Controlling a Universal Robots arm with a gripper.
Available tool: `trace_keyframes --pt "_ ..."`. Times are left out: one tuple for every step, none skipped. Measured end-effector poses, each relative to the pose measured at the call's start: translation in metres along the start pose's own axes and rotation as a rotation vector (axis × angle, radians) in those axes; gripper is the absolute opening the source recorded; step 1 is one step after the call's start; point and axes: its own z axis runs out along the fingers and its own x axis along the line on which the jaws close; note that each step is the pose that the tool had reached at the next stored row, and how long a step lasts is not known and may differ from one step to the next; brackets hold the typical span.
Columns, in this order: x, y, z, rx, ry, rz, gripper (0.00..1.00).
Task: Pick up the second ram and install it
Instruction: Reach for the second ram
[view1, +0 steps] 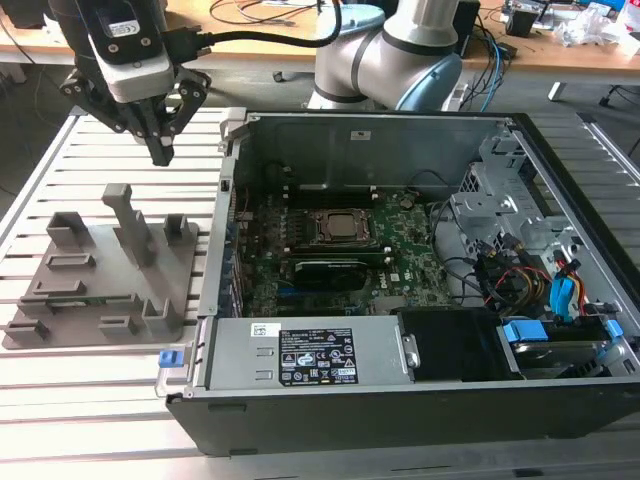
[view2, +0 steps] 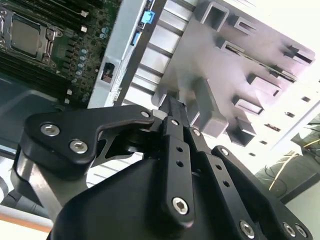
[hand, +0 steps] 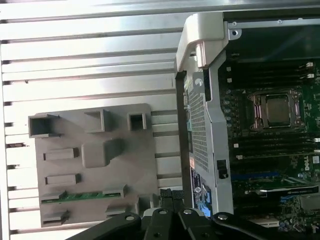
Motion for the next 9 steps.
trace_keyframes --pt "0.0024 -0.0002 0.0 0.0 0.0 0.0 0.11" --pt "0.0043 -0.0003 0.0 -0.0001 -0.0001 0.0 0.11" --pt "0.0092 -0.0007 -0.0001 0.0 0.0 0.0 0.11" --pt "0.0139 -0.001 -0.0001 0.0 0.0 0.0 0.11" --pt "0.0177 -0.0014 -0.0001 0.0 -0.0001 0.0 0.11" --pt "0.0233 -0.0018 -0.0002 0.0 -0.0001 0.0 0.11" --pt "0.0258 -0.0019 -0.0002 0.0 -0.0001 0.0 0.11" --pt "0.0282 -0.0021 -0.0002 0.0 0.0 0.0 0.11" --pt "0.0315 -0.0024 -0.0002 0.0 0.0 0.0 0.11"
